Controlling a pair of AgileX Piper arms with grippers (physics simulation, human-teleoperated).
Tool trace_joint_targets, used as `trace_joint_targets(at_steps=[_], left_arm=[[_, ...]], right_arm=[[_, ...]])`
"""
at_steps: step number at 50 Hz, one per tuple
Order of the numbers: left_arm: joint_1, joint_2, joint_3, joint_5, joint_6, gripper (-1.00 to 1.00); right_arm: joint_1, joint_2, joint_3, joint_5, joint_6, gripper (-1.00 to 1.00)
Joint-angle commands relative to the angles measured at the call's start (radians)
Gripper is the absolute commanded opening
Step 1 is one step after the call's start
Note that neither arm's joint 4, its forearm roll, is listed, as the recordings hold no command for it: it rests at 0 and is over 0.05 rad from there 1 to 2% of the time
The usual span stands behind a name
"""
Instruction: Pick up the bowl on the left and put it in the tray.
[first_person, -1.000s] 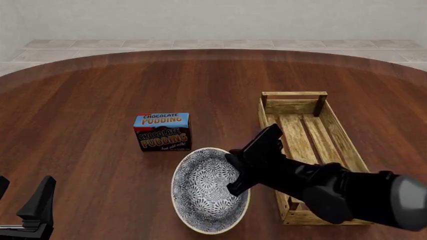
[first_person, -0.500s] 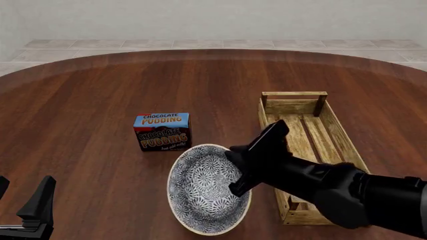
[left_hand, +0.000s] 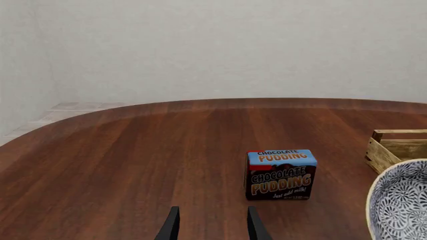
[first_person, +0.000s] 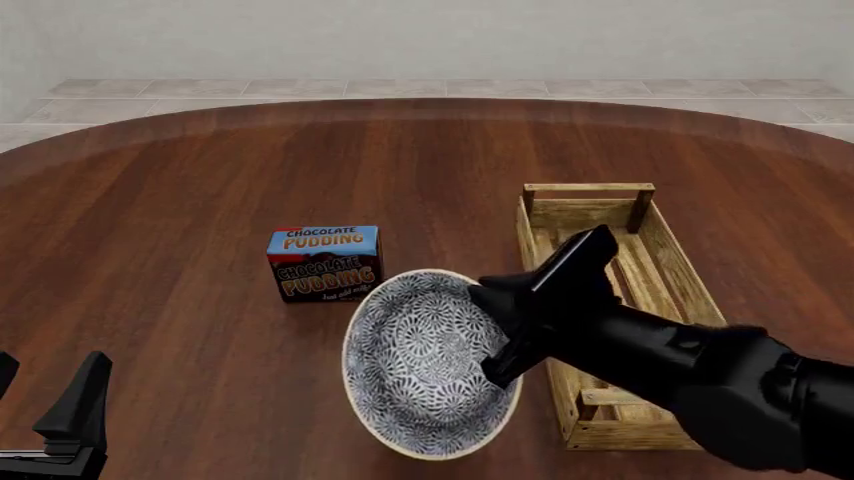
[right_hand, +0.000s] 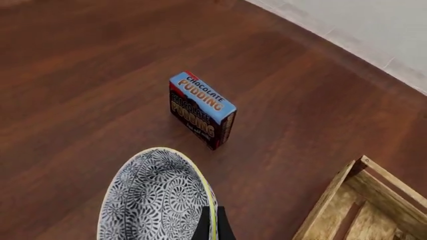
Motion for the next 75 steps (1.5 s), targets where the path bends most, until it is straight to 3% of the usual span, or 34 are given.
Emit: trace_joint_targets(at_steps=[1,24,44,75], left_arm=[[0.0,0.0,0.0,0.0,0.0,1.0],[0.0,0.0,0.0,0.0,0.0,1.0],[0.0,0.0,0.0,0.0,0.0,1.0],[0.0,0.0,0.0,0.0,0.0,1.0]], right_arm=[[-0.019,-0.101,0.014,0.027,-0.017,-1.0],[0.004,-0.154,0.013,0.049,-0.033,-1.0],[0.056,-0.164,-0.027,0.078,-0.137,-1.0],[0.028,-0.3,-0.028,0.131,-0.135,-1.0]])
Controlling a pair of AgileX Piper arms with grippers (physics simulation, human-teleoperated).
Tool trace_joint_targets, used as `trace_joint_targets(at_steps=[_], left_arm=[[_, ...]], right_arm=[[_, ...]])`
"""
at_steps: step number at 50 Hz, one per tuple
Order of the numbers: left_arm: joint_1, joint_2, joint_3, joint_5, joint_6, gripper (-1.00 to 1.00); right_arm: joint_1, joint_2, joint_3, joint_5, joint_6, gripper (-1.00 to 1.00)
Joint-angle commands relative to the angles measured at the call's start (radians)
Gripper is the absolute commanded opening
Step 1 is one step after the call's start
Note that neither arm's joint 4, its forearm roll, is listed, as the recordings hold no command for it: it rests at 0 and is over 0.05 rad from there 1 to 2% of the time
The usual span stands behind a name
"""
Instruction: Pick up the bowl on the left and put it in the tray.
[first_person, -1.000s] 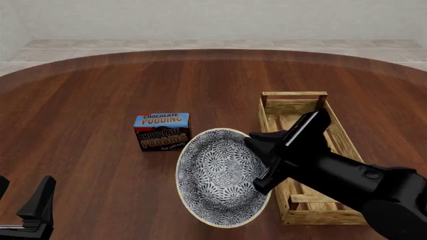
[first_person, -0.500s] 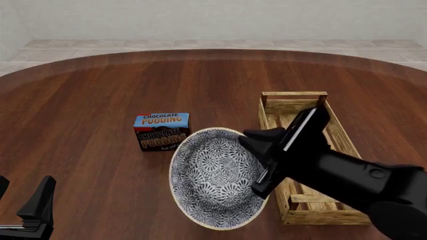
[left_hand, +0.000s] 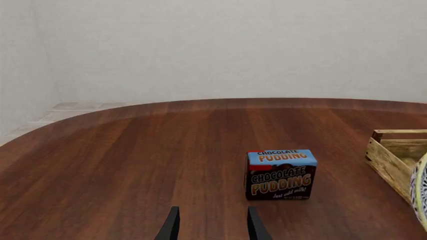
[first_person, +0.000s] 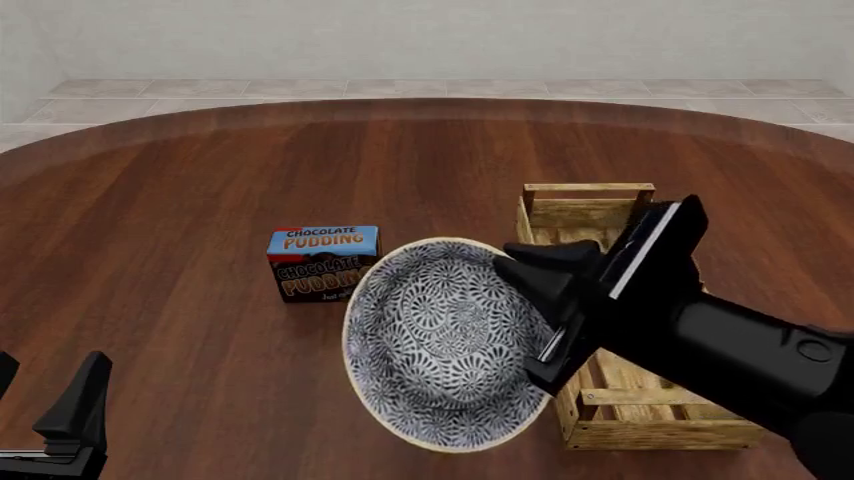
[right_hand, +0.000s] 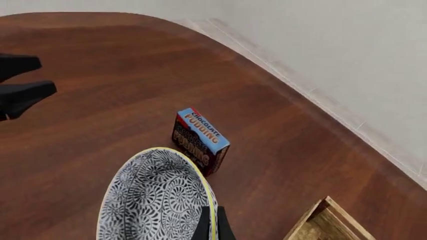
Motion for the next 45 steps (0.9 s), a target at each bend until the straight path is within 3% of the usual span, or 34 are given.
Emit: trace_joint_targets(at_steps=[1,22,24,45], left_arm=[[0.0,0.0,0.0,0.0,0.0,1.0],[0.0,0.0,0.0,0.0,0.0,1.0],[0.0,0.0,0.0,0.0,0.0,1.0],[0.0,0.0,0.0,0.0,0.0,1.0]], right_arm=[[-0.02,-0.048,0.003,0.006,0.006,-1.0],[-0.041,-0.095,0.005,0.023,0.022,-1.0],[-0.041,-0.105,-0.004,0.032,0.056,-1.0],[-0.095,-0.177,-0.014,0.057,0.127,-1.0]])
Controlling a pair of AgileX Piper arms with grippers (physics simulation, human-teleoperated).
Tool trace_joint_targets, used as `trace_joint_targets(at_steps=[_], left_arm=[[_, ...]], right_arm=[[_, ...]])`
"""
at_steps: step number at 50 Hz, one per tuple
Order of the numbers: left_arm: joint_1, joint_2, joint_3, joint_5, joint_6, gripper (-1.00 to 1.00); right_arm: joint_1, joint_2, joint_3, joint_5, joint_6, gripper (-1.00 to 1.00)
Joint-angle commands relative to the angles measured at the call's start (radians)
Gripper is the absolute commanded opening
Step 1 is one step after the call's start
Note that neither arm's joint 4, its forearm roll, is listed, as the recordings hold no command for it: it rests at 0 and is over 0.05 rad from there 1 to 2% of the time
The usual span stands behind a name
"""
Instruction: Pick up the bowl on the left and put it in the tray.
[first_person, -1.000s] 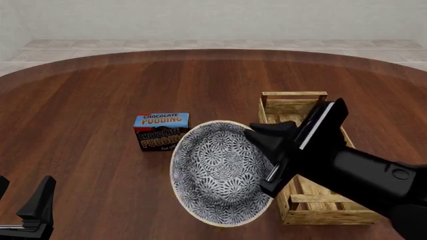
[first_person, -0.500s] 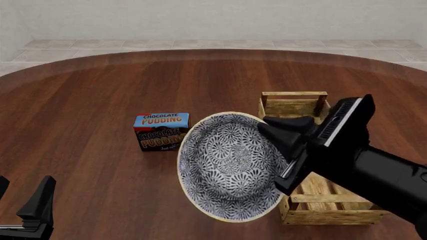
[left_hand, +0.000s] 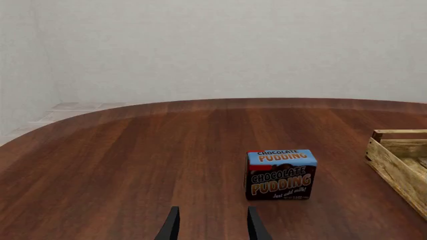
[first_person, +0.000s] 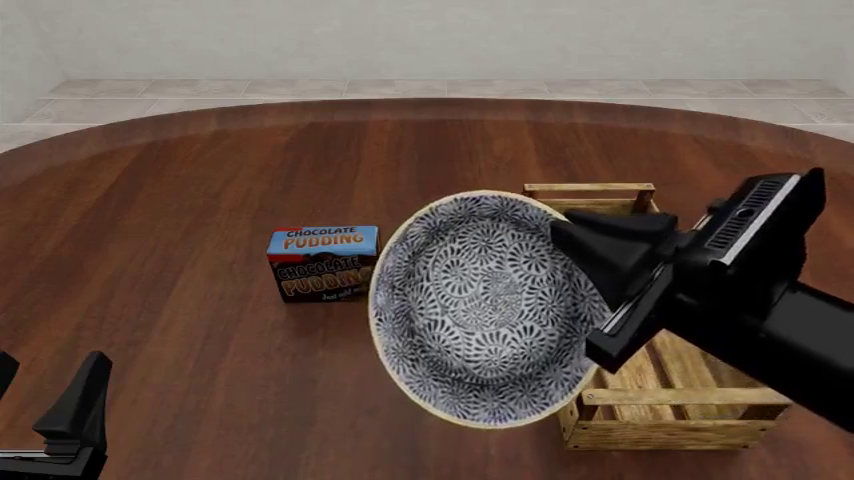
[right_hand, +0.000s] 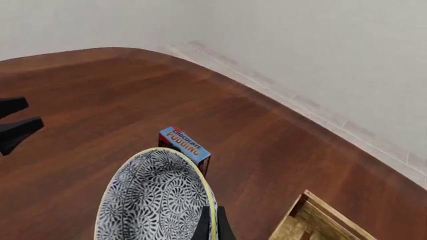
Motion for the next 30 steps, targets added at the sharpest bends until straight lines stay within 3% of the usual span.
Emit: trace_joint_targets(at_steps=[1,18,24,25,28,30], left_arm=[[0.0,0.0,0.0,0.0,0.0,1.0],[0.0,0.0,0.0,0.0,0.0,1.0],[0.0,0.0,0.0,0.0,0.0,1.0],[0.0,0.0,0.0,0.0,0.0,1.0],[0.0,0.0,0.0,0.0,0.0,1.0],[0.0,0.0,0.0,0.0,0.0,1.0]], right_arm=[[-0.023,-0.028,-0.007,0.003,0.037,-1.0],[-0.056,-0.053,-0.006,0.005,0.08,-1.0],[-0.054,-0.064,-0.018,0.02,0.145,-1.0],[-0.039,-0.063,-0.023,0.025,0.187,-1.0],[-0.052,-0.074,-0.018,0.022,0.178,-1.0],[-0.035,-0.067,-0.016,0.017,0.238,-1.0]])
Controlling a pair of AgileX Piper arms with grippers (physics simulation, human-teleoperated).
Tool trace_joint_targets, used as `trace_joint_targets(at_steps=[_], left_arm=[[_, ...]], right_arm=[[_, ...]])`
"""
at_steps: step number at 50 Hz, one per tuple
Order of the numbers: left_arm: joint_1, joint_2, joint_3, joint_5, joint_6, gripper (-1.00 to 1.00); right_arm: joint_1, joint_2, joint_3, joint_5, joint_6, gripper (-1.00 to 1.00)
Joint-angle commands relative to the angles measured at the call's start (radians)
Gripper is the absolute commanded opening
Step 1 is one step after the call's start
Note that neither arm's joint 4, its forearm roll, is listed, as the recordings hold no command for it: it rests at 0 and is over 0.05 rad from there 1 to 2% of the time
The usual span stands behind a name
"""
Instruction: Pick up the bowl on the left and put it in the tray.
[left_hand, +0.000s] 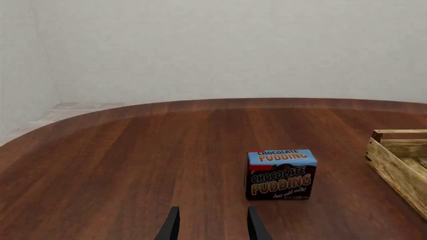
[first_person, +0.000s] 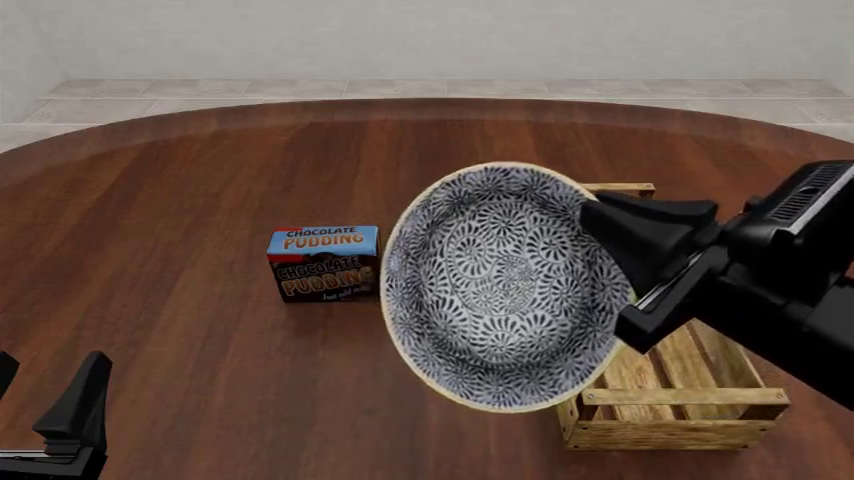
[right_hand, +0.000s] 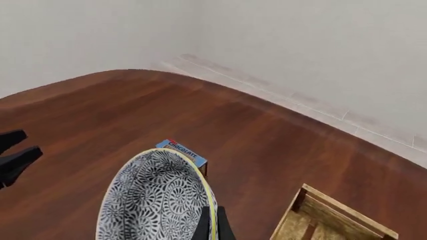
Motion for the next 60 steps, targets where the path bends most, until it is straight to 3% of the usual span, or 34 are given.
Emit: trace_joint_targets(at_steps=[1,28,35,37,60], left_arm=[[0.0,0.0,0.0,0.0,0.0,1.0],[0.0,0.0,0.0,0.0,0.0,1.0],[0.0,0.0,0.0,0.0,0.0,1.0],[0.0,0.0,0.0,0.0,0.0,1.0],[0.0,0.0,0.0,0.0,0.0,1.0]], right_arm=[[0.003,-0.016,-0.005,0.0,0.096,-1.0],[-0.057,-0.056,0.063,-0.041,0.17,-1.0],[-0.077,-0.069,0.098,-0.062,0.236,-1.0],[-0.073,-0.069,0.115,-0.075,0.287,-1.0],[-0.127,-0.122,0.155,-0.076,0.31,-1.0]])
